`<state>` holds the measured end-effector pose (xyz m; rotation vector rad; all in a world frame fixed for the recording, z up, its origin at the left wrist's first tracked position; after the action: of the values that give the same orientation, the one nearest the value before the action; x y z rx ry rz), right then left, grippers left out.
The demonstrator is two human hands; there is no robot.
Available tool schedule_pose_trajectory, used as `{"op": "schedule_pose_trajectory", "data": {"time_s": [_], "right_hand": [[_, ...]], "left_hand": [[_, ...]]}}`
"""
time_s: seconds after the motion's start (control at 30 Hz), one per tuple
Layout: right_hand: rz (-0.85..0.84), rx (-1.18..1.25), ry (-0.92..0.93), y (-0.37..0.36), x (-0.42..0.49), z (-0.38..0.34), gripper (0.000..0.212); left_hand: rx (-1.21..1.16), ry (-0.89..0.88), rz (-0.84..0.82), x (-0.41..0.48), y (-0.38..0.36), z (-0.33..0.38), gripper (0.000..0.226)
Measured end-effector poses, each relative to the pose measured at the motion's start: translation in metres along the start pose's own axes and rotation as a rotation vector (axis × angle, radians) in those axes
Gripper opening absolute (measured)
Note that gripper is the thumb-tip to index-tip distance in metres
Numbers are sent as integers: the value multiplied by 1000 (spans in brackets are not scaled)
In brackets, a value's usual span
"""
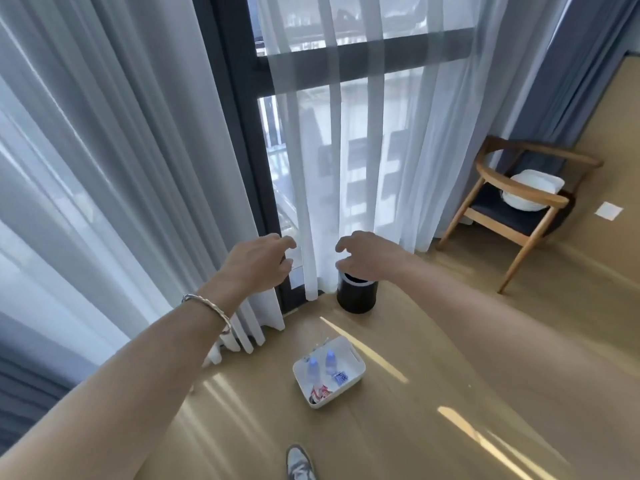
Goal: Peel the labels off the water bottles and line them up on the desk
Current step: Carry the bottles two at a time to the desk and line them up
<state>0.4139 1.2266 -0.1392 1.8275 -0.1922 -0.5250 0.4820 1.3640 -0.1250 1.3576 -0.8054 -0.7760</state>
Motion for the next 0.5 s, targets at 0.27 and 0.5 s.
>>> {"op": "schedule_pose_trajectory", "data": {"time_s": [0.27,0.5], "right_hand": [[65,-6,-119,45,114,9,44],[-32,-84,-179,27,177,4,46]], "left_hand": [[-20,-108,5,127,5,-50,40],[-64,-176,-68,178,-24,-85,40]]}}
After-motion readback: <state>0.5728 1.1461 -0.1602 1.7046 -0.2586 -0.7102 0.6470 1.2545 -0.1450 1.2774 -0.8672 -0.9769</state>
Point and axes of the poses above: each hand's wrist, its own x-axis towards the middle knuckle, its own y-axis out of the back of the hand, z = x × y, the point moved 9 cm from there along x, towards the middle knuckle, and after that the axes turned 12 degrees about -y, right-handed, at the moved point
